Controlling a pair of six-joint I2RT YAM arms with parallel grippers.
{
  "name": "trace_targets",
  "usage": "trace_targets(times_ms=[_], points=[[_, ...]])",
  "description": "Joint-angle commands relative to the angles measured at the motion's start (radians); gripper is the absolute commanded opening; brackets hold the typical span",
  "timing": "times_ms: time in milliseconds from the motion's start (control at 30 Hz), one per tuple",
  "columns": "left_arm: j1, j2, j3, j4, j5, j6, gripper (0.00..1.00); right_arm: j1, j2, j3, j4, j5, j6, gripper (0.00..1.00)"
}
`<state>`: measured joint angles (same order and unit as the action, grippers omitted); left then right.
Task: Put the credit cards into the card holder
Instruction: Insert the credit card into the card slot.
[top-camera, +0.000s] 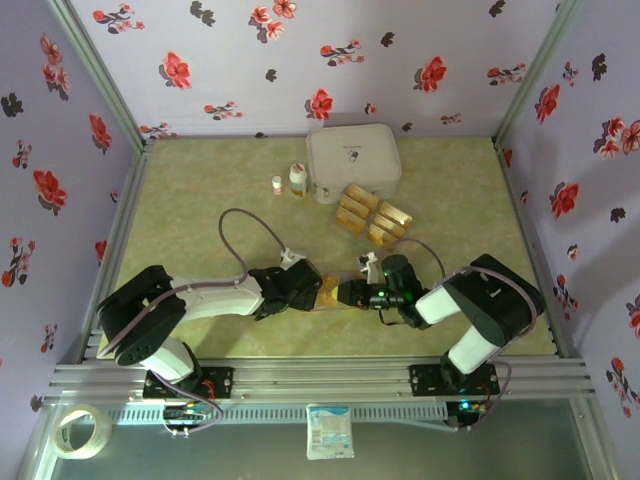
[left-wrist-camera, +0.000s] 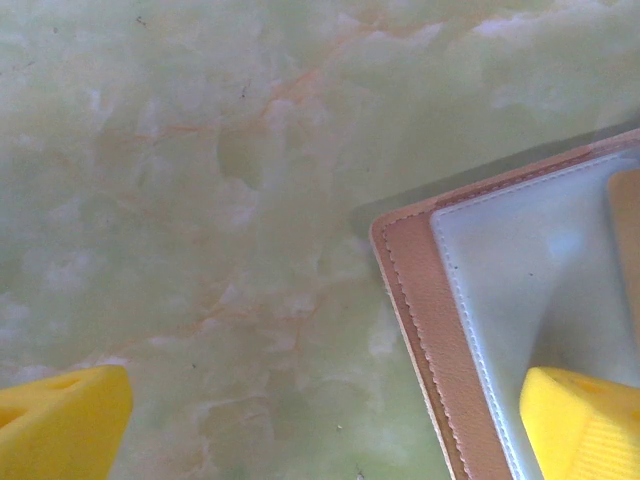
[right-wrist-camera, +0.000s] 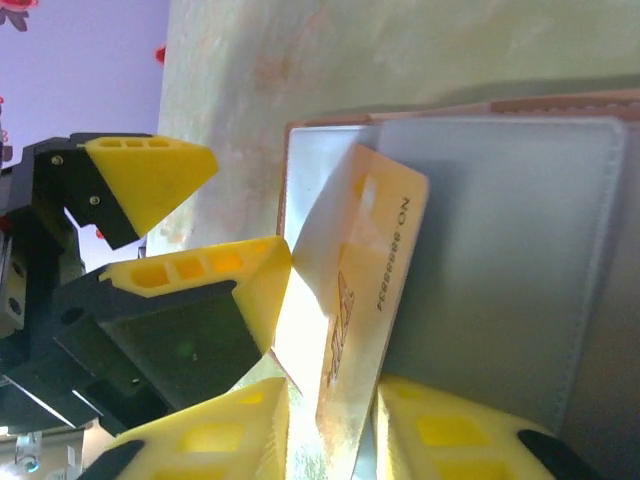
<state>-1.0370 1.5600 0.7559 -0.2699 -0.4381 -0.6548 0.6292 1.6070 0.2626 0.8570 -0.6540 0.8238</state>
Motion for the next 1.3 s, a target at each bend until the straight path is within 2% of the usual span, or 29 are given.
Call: trace_targets(times_ms=[0, 100, 233, 500, 633, 800, 933, 1033, 1267], points=[[-0.001, -0.027, -0.019, -0.038, -0.03, -0.019, 1.0, -0.011, -0.02, -0.009, -0.215, 0.05, -0.047, 0.32], [0.016, -0.052, -0.024, -0.04, -0.029, -0.024, 1.0, -0.014, -0.087, 0.019, -0.342, 0.071, -0.09, 0.38], [0.041, -0.082, -0.036, -0.038, -0.014, -0.03, 1.0, -0.016, -0.19, 0.068, -0.521, 0.114, -0.146, 0.54], [0.066, -0.094, -0.046, -0.041, -0.01, -0.035, 1.0, -0.016, -0.328, 0.157, -0.755, 0.184, -0.199, 0.53], [0.068, -0.082, -0.049, -0.042, -0.006, -0.042, 1.0, -0.014, -0.362, 0.211, -0.883, 0.25, -0.22, 0.46], [0.068, -0.061, -0.053, -0.04, -0.002, -0.048, 1.0, -0.011, -0.362, 0.276, -1.041, 0.382, -0.249, 0.29], [0.069, -0.03, -0.041, -0.041, -0.004, -0.04, 1.0, -0.008, -0.317, 0.309, -1.069, 0.408, -0.264, 0.14], [0.069, -0.001, -0.026, -0.055, -0.007, -0.042, 1.0, 0.005, -0.277, 0.337, -1.07, 0.41, -0.269, 0.07], [0.07, 0.032, -0.019, -0.052, -0.007, -0.043, 1.0, 0.029, -0.194, 0.393, -1.065, 0.42, -0.281, 0.02]])
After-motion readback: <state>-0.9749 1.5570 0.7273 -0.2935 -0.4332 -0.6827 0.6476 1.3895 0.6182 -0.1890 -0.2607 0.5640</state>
